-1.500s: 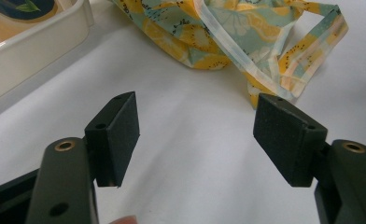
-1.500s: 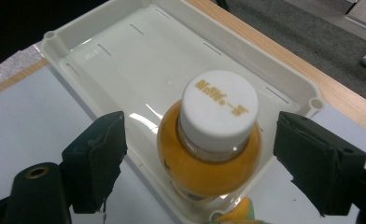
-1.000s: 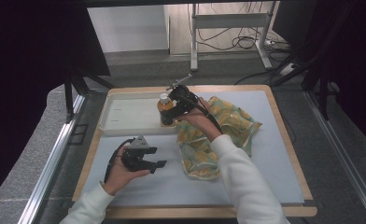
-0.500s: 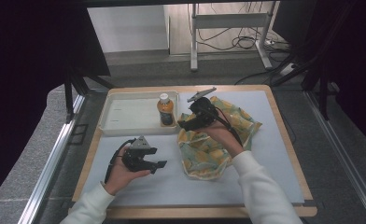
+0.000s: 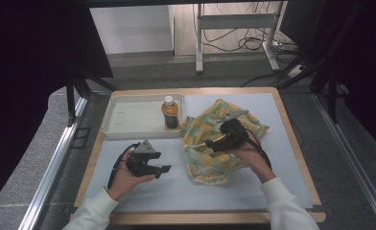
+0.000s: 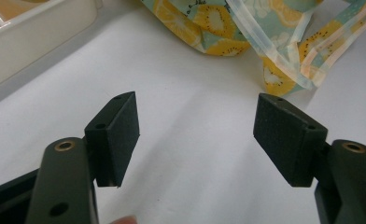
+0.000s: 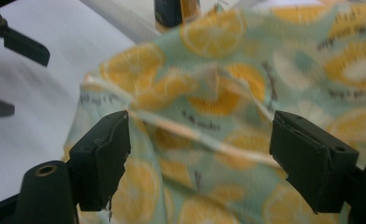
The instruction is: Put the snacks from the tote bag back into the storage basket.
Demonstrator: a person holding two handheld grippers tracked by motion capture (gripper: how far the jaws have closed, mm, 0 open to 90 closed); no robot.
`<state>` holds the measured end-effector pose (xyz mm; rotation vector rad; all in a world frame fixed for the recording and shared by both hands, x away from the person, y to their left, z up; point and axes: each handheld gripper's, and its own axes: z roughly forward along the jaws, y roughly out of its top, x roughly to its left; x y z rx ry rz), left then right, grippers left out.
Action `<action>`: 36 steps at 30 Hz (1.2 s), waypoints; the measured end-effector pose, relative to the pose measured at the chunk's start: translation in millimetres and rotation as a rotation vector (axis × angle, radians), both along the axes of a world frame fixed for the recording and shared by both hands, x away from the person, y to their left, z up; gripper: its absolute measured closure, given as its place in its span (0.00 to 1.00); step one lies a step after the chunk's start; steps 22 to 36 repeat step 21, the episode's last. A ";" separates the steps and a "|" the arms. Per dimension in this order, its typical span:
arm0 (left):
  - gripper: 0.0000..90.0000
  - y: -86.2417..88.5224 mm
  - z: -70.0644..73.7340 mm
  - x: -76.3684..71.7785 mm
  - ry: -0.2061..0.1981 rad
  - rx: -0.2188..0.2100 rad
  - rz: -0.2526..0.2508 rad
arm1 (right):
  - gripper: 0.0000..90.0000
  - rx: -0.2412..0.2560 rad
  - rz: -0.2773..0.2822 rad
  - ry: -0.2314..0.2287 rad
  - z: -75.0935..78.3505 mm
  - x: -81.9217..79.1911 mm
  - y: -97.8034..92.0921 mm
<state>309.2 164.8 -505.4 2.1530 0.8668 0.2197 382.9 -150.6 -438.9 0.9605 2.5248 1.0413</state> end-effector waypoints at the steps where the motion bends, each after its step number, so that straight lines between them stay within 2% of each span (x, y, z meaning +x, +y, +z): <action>1: 0.35 -0.1 -0.1 -0.1 0.000 0.001 0.001 | 0.23 -0.001 -0.005 0.001 -2.1 -2.3 -3.6; 9: 0.35 -0.2 -2.0 1.0 0.001 0.011 0.008 | 0.23 -0.002 -0.027 0.011 -15.5 -9.7 -21.0; 18: 0.34 -2.2 -6.6 2.2 -0.005 0.025 0.018 | 0.23 0.028 -0.021 -0.007 -16.5 -13.8 -24.1; 36: 0.34 -1.8 -9.2 3.4 -0.008 0.028 0.021 | 0.23 0.027 -0.021 -0.007 -18.2 -15.5 -27.2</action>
